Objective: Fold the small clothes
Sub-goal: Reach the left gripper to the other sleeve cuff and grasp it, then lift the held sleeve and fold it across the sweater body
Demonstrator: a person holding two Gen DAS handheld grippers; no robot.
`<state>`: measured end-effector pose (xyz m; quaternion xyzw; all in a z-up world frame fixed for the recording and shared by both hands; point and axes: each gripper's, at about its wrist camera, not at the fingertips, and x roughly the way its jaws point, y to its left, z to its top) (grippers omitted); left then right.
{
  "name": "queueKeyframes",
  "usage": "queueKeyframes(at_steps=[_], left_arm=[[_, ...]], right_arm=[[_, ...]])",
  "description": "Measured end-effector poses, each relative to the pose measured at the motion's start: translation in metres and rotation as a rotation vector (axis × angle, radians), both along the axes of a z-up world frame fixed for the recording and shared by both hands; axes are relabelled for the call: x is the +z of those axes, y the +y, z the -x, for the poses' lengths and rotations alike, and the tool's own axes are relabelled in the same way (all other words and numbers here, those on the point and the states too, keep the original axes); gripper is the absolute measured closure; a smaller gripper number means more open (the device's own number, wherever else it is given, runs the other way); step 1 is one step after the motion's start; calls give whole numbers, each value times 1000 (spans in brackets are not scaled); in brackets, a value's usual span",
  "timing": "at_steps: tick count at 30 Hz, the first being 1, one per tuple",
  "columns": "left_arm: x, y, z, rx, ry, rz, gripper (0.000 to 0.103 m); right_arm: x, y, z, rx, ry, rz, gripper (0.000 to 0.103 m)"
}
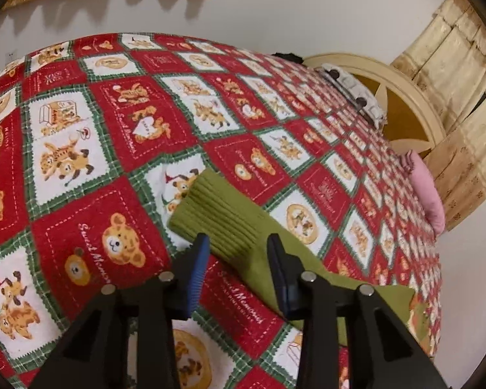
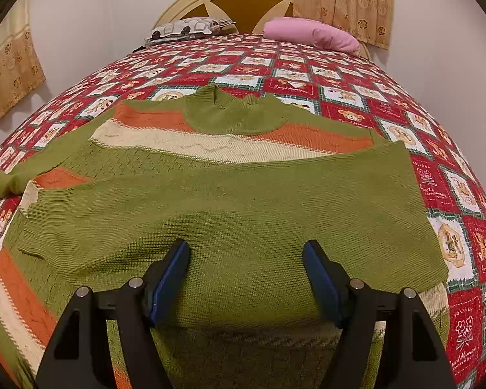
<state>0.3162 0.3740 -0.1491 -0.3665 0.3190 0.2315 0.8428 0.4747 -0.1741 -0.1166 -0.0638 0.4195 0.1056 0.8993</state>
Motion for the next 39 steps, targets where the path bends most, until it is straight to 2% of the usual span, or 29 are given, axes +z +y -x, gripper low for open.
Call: queueKeyframes(at_steps=[5, 9, 13, 14, 15, 17, 22, 28, 39], left_arm=[[-17, 3, 1, 38, 53, 75, 63], [-16, -1, 0, 36, 59, 60, 57], [-16, 6, -18, 35, 59, 7, 58], [-17, 10, -23, 35, 62, -15, 71], [-18, 12, -23, 38, 62, -21, 93], [-20, 18, -21, 34, 39, 9, 94], [10, 10, 4, 17, -50, -53, 95], [49, 8, 32, 26, -198, 19, 96], [100, -38, 13, -69, -299, -49, 96]], right_arm=[[1, -1, 0, -3, -2, -2, 30], [1, 0, 0, -3, -2, -1, 30], [1, 0, 0, -4, -3, 0, 30], [1, -1, 0, -4, -4, 0, 30], [1, 0, 0, -4, -3, 0, 30], [1, 0, 0, -5, -3, -2, 30], [1, -1, 0, -4, -4, 1, 30], [0, 0, 0, -6, -5, 1, 30], [4, -2, -1, -9, -6, -7, 30]])
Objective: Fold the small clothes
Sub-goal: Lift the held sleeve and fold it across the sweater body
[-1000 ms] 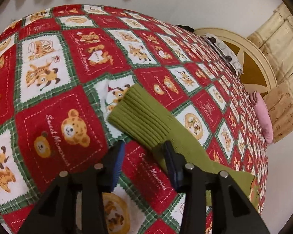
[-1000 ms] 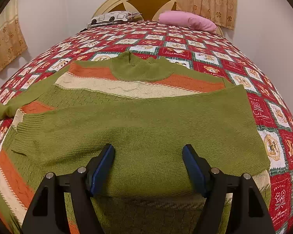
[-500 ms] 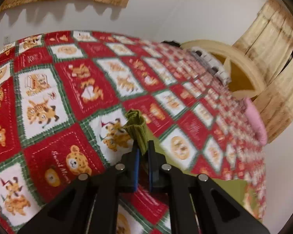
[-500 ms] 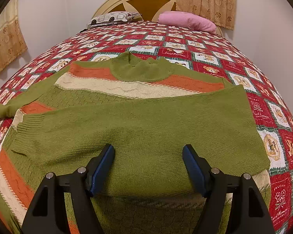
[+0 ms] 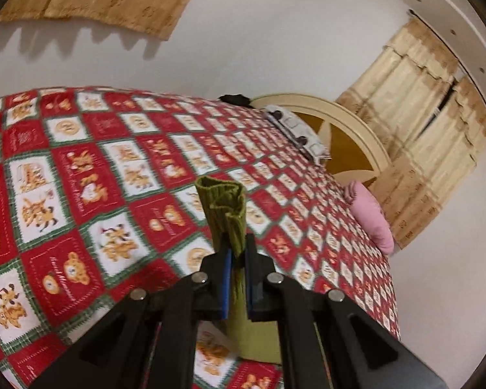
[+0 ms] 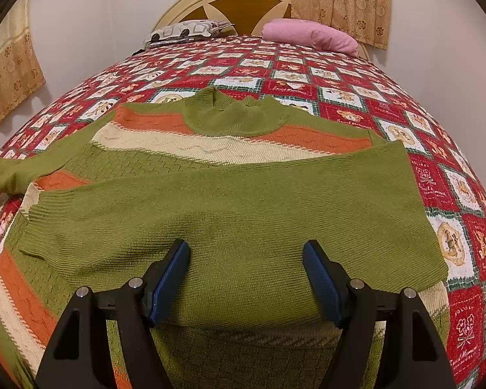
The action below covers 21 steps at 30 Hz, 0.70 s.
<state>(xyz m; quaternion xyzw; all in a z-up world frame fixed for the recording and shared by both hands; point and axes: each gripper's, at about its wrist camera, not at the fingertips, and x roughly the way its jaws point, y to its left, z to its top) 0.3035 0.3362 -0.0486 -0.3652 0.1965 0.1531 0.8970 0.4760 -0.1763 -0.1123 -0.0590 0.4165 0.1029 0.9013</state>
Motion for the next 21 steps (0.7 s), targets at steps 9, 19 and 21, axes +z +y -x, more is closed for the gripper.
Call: queueKeyframes(at_steps=[9, 19, 21], left_arm=[[39, -51, -19, -107, -63, 0, 96], [81, -133, -48, -264, -123, -24, 96], [83, -150, -56, -285, -122, -21, 96]], right_arm=[[2, -7, -2, 0, 20, -71, 30], [50, -57, 35, -29, -46, -159, 29], [52, -71, 46, -38, -49, -161, 29]])
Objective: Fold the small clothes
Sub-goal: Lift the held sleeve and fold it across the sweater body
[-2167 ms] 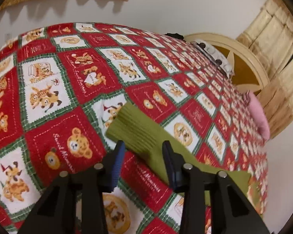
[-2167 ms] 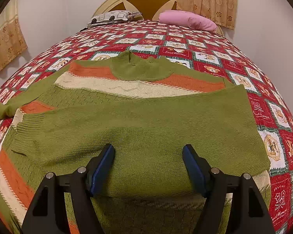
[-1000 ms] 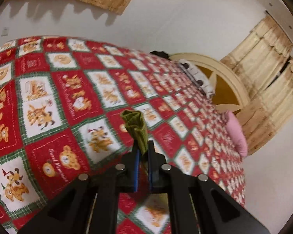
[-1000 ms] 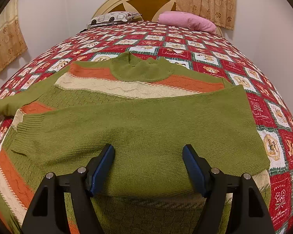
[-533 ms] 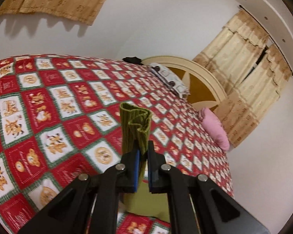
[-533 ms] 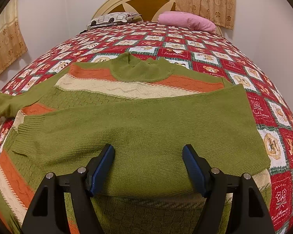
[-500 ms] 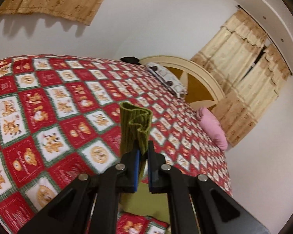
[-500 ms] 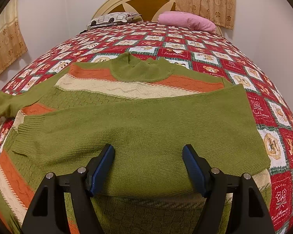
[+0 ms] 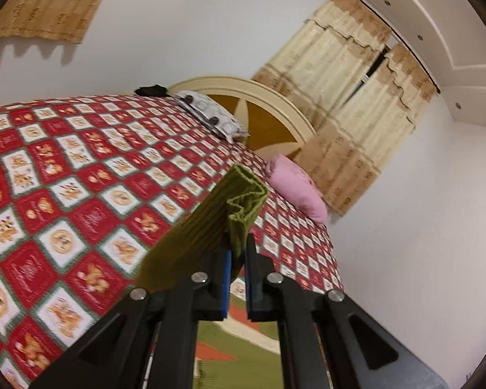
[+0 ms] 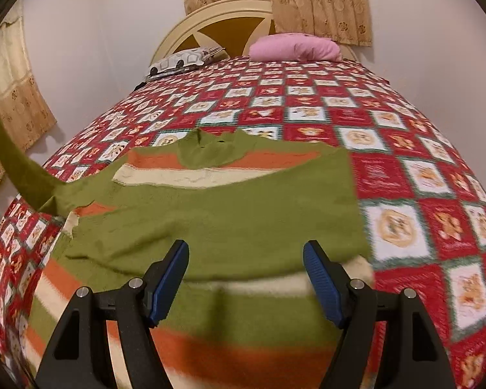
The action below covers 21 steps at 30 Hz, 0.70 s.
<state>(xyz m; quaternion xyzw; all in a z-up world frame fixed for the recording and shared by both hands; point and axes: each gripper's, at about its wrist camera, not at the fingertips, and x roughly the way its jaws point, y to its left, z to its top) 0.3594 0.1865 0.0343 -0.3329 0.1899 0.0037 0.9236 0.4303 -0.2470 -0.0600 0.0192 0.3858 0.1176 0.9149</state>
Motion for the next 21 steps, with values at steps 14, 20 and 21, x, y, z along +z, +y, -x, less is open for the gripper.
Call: queueKeyframes(at_steps=[14, 20, 21], left_arm=[[-1, -157, -33, -184, -4, -72, 96], [-38, -239, -49, -208, 36, -187, 96], [-47, -253, -53, -215, 52, -208, 96]], right_arm=[[-14, -78, 59, -100, -37, -27, 29], [-34, -88, 71, -110, -27, -37, 29], [-36, -90, 70, -113, -12, -51, 29]])
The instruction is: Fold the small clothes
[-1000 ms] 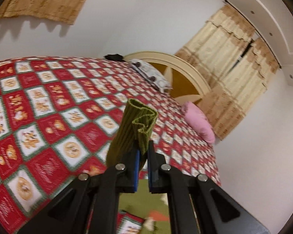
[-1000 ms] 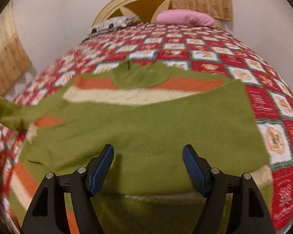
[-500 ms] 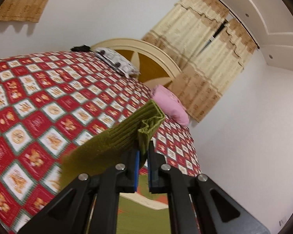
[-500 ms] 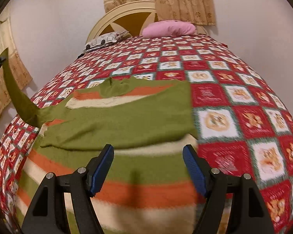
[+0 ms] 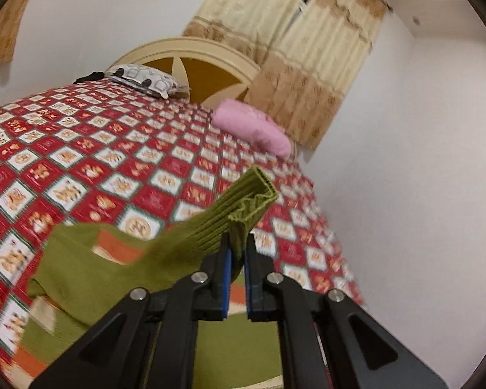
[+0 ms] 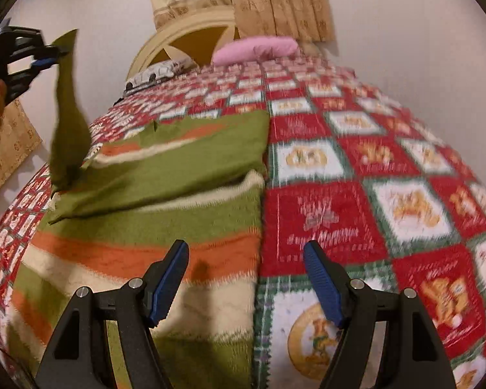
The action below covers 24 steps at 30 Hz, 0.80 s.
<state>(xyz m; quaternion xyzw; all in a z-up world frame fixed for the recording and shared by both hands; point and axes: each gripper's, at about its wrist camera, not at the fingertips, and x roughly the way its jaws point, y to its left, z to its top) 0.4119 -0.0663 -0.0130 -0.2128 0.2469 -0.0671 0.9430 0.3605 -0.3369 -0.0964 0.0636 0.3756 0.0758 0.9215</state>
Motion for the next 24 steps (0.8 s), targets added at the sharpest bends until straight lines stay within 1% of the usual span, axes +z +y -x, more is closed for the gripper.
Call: queueKeyframes(at_steps=[1, 2, 3, 5, 6, 7, 8, 9, 10, 11, 12, 13, 14, 16, 18, 19, 22, 23, 24], left_arm=[[-13, -16, -5, -21, 27, -32, 94], [-23, -29, -8, -31, 58, -67, 89], [-39, -44, -12, -53, 114, -111, 86], [-58, -57, -8, -117, 174, -126, 86], [-61, -62, -4, -139, 176, -137, 85], [-65, -65, 4, -163, 169, -174, 83], [-67, -63, 14, -184, 158, -220, 77], [-66, -60, 21, -194, 146, -248, 67], [-65, -51, 31, -202, 123, -280, 61], [-64, -41, 38, -200, 103, -300, 51], [-63, -27, 45, -189, 79, -324, 45], [-61, -4, 53, -158, 53, -372, 44], [-62, 6, 54, -140, 46, -402, 43], [-65, 46, 53, -96, 40, -468, 43], [-72, 88, 50, -47, 65, -509, 43], [-73, 118, 51, -30, 76, -515, 43], [-81, 161, 45, -41, 108, -543, 44], [-83, 174, 45, -70, 111, -522, 44], [-88, 177, 43, -92, 115, -506, 44]], right_arm=[[1, -3, -1, -10, -3, -13, 29], [1, -5, 0, -15, -6, -23, 29], [-1, -6, -1, -18, -3, -31, 29], [-3, -7, -3, -16, 10, -41, 29], [-4, -7, -4, -16, 15, -44, 29], [-5, -7, -4, -16, 19, -47, 29], [-6, -7, -5, -15, 23, -49, 29], [-6, -7, -6, -15, 27, -49, 29], [-7, -6, -7, -14, 30, -47, 29], [-7, -5, -7, -12, 30, -46, 27], [-7, -6, -7, -10, 30, -46, 27], [-7, -6, -7, -9, 29, -44, 27], [-7, -6, -7, -9, 27, -46, 27], [-4, -8, -4, -12, 14, -57, 27], [4, -11, 4, -25, -26, -58, 27], [9, -9, 7, -21, -36, -43, 27], [29, 1, 10, 29, -62, -30, 27], [34, 7, 7, 53, -62, -29, 27], [39, 14, 2, 79, -52, -22, 27]])
